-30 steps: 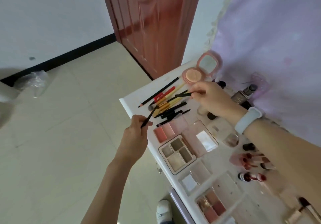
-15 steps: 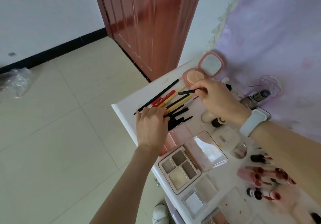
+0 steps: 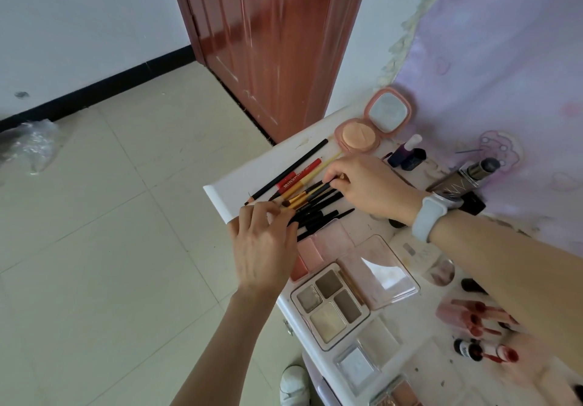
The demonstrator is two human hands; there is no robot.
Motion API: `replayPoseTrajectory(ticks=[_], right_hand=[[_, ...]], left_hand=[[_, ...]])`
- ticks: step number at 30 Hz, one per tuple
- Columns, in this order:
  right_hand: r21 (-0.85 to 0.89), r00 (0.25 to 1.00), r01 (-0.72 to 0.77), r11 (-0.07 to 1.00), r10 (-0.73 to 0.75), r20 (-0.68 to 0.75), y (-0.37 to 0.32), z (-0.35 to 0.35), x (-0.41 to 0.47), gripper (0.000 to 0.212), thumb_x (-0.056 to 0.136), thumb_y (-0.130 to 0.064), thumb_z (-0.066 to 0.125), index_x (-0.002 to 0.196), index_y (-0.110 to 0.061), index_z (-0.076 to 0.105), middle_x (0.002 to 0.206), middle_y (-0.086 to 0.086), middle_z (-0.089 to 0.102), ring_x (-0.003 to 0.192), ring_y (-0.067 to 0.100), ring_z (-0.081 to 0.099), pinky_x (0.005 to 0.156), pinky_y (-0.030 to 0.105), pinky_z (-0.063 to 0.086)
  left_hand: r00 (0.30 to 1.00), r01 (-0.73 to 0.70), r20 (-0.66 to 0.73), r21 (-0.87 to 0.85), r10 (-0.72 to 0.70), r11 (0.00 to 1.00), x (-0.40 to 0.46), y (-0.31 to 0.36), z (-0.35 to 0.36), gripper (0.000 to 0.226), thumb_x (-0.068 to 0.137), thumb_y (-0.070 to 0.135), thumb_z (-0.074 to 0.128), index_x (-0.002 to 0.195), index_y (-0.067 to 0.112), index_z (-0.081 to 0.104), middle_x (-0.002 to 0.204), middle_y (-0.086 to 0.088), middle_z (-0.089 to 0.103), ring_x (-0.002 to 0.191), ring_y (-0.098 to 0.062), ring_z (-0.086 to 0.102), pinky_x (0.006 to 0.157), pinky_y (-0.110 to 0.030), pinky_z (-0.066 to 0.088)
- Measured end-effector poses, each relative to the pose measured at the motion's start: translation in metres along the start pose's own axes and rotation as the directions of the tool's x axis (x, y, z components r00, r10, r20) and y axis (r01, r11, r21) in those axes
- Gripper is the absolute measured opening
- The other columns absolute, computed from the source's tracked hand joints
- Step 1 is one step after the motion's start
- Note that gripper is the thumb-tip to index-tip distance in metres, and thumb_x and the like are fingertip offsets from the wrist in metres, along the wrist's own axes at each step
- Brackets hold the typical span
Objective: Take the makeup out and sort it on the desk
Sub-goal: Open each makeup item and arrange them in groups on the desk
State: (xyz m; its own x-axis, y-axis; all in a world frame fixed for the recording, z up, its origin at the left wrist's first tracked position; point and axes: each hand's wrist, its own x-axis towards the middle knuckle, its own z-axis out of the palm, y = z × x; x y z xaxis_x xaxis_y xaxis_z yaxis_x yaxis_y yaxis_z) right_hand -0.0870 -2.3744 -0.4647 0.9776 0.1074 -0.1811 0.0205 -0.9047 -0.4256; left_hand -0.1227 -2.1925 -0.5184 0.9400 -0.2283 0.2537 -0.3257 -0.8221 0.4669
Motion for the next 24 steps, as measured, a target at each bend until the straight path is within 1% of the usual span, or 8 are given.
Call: replayPoseTrajectory(ticks=[6, 10, 15, 17, 19, 21, 23, 24], right_hand=[[-0.155, 0.997, 0.037, 0.987, -0.027, 0.067, -0.006, 0.008, 0.007, 0.023, 0.092, -0.015, 0.05, 0.111, -0.017, 0.064, 0.116, 0.004, 0.059, 0.108, 0.023, 0.049, 0.094, 0.038, 0.037], [-0.223, 0.998, 0.066, 0.973, -0.062, 0.024, -0.009, 0.008, 0.005, 0.029, 0.093, -0.014, 0.046, 0.117, -0.019, 0.06, 0.116, 0.003, 0.055, 0.108, 0.021, 0.045, 0.092, 0.034, 0.035], [-0.004, 0.985, 0.095, 0.995, -0.095, -0.147, -0.029, -0.02, -0.005, 0.024, 0.095, -0.016, 0.045, 0.11, -0.015, 0.064, 0.104, 0.002, 0.063, 0.094, 0.013, 0.05, 0.084, 0.032, 0.041], [0.197, 0.967, 0.077, 0.977, -0.025, -0.253, -0.038, -0.035, -0.022, 0.023, 0.094, -0.014, 0.046, 0.106, -0.015, 0.065, 0.099, 0.004, 0.065, 0.094, 0.014, 0.054, 0.084, 0.03, 0.044], [0.563, 0.959, 0.033, 0.826, 0.133, -0.251, -0.042, -0.05, -0.047, 0.021, 0.093, -0.011, 0.046, 0.098, -0.015, 0.066, 0.094, 0.007, 0.067, 0.086, 0.013, 0.062, 0.076, 0.023, 0.049], [0.898, 0.958, -0.088, 0.43, 0.283, -0.042, -0.041, -0.062, -0.076, 0.018, 0.092, -0.012, 0.048, 0.094, -0.013, 0.066, 0.085, 0.005, 0.069, 0.074, 0.012, 0.063, 0.065, 0.019, 0.05], [0.983, 0.924, -0.182, 0.032, 0.347, 0.159, -0.032, -0.067, -0.108, 0.015, 0.088, -0.016, 0.052, 0.092, -0.011, 0.065, 0.079, 0.003, 0.07, 0.07, 0.014, 0.063, 0.064, 0.02, 0.052], [0.98, 0.904, -0.18, -0.085, 0.379, 0.199, -0.026, -0.068, -0.126, 0.014, 0.087, -0.017, 0.053, 0.091, -0.011, 0.065, 0.077, 0.003, 0.069, 0.069, 0.014, 0.064, 0.065, 0.021, 0.053]], left_hand=[[1.0, -0.017, 0.014, -0.002, 0.017, 1.0, -0.002, 0.001, 0.0, 0.02, 0.07, 0.011, 0.076, 0.09, 0.014, 0.073, 0.092, -0.01, 0.065, 0.083, -0.032, 0.059, 0.068, -0.038, 0.042], [1.0, 0.024, 0.009, -0.032, -0.024, 0.999, -0.003, 0.001, -0.002, 0.021, 0.07, 0.011, 0.074, 0.092, 0.013, 0.072, 0.098, -0.009, 0.063, 0.088, -0.032, 0.058, 0.072, -0.038, 0.041], [0.997, 0.065, -0.024, -0.115, -0.068, 0.991, -0.002, 0.009, -0.017, 0.017, 0.077, 0.007, 0.07, 0.094, 0.01, 0.071, 0.099, -0.012, 0.063, 0.092, -0.033, 0.058, 0.076, -0.041, 0.042], [0.994, 0.087, -0.043, -0.191, -0.096, 0.978, -0.004, 0.019, -0.027, 0.017, 0.08, 0.005, 0.066, 0.096, 0.009, 0.07, 0.101, -0.012, 0.062, 0.093, -0.031, 0.058, 0.076, -0.041, 0.044], [0.992, 0.092, -0.063, -0.263, -0.113, 0.96, -0.011, 0.032, -0.038, 0.018, 0.082, 0.004, 0.063, 0.099, 0.008, 0.069, 0.103, -0.01, 0.063, 0.094, -0.03, 0.058, 0.077, -0.042, 0.046], [0.991, 0.095, -0.057, -0.324, -0.119, 0.941, -0.025, 0.048, -0.045, 0.02, 0.083, 0.003, 0.062, 0.101, 0.008, 0.067, 0.104, -0.009, 0.064, 0.094, -0.029, 0.058, 0.078, -0.044, 0.048], [0.991, 0.107, -0.033, -0.379, -0.129, 0.919, -0.043, 0.065, -0.051, 0.022, 0.083, 0.0, 0.061, 0.103, 0.007, 0.067, 0.102, -0.008, 0.064, 0.091, -0.027, 0.059, 0.077, -0.046, 0.05], [0.992, 0.108, -0.022, -0.399, -0.127, 0.911, -0.054, 0.074, -0.052, 0.021, 0.083, 0.0, 0.062, 0.102, 0.007, 0.067, 0.099, -0.008, 0.063, 0.088, -0.027, 0.059, 0.075, -0.046, 0.051]])
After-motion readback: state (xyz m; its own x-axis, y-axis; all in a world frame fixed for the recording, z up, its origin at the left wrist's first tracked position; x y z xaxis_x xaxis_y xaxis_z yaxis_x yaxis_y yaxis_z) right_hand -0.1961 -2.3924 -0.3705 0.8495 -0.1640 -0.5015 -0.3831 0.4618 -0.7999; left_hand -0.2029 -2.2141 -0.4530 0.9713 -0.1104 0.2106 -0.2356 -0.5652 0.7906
